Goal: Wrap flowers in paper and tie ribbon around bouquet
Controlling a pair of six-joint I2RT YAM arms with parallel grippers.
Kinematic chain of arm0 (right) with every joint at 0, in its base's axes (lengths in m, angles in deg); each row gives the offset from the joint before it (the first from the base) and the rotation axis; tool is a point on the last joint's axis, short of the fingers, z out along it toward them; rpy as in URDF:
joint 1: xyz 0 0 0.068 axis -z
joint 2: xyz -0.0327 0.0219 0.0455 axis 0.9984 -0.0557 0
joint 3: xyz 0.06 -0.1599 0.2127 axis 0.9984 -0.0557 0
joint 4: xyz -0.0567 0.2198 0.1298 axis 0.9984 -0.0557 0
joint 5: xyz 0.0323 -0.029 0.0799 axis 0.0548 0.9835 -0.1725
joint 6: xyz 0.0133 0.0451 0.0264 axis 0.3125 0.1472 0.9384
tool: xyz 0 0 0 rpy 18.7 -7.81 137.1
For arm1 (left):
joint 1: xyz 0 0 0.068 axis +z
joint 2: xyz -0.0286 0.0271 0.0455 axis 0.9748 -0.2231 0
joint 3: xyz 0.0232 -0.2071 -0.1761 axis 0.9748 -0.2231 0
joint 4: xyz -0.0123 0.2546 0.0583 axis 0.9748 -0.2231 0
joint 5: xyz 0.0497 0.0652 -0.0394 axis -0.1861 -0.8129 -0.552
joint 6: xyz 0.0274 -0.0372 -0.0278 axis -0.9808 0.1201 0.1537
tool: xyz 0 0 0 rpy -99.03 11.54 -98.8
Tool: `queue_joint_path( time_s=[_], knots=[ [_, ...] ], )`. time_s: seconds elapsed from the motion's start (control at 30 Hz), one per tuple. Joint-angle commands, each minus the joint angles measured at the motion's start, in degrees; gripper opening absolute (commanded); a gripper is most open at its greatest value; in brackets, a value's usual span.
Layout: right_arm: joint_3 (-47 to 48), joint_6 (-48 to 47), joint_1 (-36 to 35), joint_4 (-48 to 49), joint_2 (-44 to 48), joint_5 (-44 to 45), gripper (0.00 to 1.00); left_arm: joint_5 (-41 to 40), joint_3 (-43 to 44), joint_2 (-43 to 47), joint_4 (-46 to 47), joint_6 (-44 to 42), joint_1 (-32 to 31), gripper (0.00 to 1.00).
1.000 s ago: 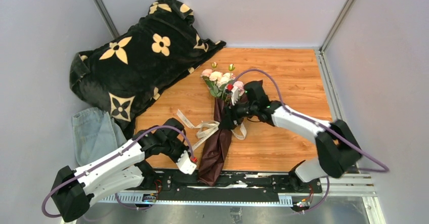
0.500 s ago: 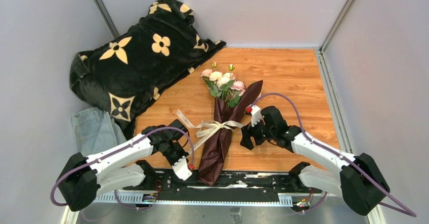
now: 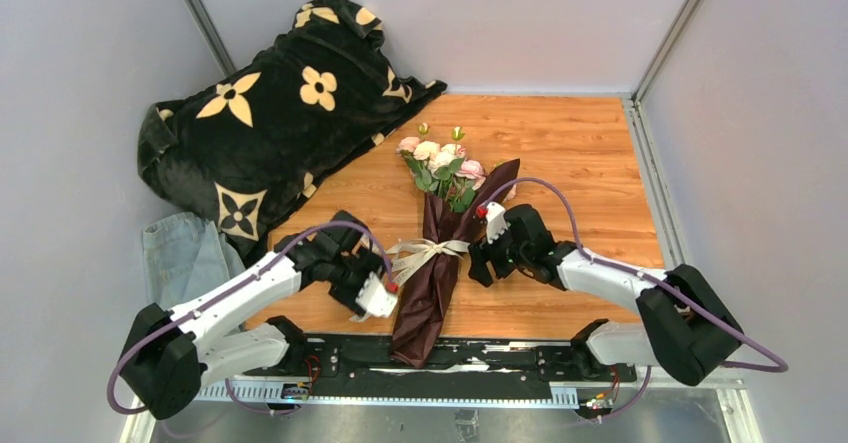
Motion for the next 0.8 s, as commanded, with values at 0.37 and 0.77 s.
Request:
queue_joint_path(
  time_s=[0.37,0.77],
  knots=[
    [2.6,-3.8,-0.9,6.0,-7.8,-2.9,0.63,-7.7,0.0,-14.1,40.3,28.4,0.2,0.75],
    [2.6,-2.5,-0.9,2.3,-7.0,-4.9,0.06,-3.2,-2.2,-14.8,37.5,26.5,-2.6,0.51]
  ],
)
